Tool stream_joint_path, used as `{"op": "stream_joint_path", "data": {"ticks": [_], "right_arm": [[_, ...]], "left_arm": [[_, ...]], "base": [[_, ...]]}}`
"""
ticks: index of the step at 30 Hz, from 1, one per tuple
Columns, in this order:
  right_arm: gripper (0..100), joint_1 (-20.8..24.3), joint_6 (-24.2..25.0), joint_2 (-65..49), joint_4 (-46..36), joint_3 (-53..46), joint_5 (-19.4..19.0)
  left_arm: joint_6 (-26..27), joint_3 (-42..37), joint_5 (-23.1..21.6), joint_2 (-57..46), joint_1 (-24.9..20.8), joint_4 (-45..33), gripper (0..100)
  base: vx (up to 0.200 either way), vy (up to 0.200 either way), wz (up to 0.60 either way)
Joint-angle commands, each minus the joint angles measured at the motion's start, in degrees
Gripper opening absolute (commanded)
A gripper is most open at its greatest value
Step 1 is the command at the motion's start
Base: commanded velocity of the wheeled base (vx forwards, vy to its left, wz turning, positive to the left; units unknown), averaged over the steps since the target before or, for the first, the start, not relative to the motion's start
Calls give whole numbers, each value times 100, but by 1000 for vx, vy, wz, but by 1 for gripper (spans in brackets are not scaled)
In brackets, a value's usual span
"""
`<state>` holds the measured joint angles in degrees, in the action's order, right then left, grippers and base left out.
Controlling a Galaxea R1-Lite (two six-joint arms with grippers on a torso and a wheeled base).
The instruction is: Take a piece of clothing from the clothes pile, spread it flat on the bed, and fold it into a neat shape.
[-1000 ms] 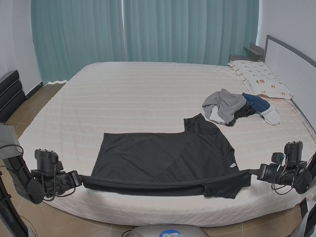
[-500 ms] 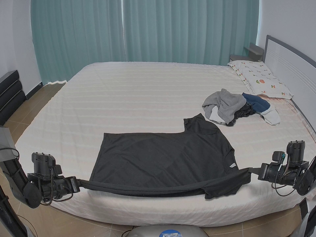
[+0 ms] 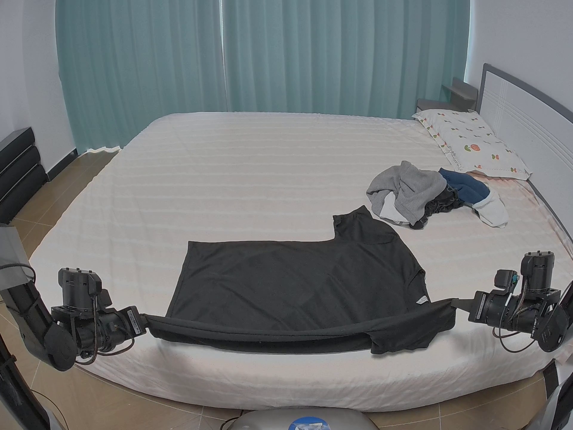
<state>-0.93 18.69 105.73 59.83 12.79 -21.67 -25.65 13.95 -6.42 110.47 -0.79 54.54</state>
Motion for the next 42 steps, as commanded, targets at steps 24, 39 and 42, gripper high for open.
{"op": "stream_joint_path", "data": {"ticks": [24, 39, 42], "right_arm": [[0, 31, 249, 2075, 81, 1920, 41], [0, -118, 777, 2198, 767, 1982, 146], [0, -197, 926, 2057, 820, 1868, 137]], "left_arm": [[-2085, 1673, 36, 1407, -290, 39, 0], [-2454, 1989, 458, 1600, -237, 48, 0], [-2462, 1893, 414, 1407, -220, 48, 0]], "base": [[0, 0, 0], [0, 0, 0], [0, 0, 0]]}}
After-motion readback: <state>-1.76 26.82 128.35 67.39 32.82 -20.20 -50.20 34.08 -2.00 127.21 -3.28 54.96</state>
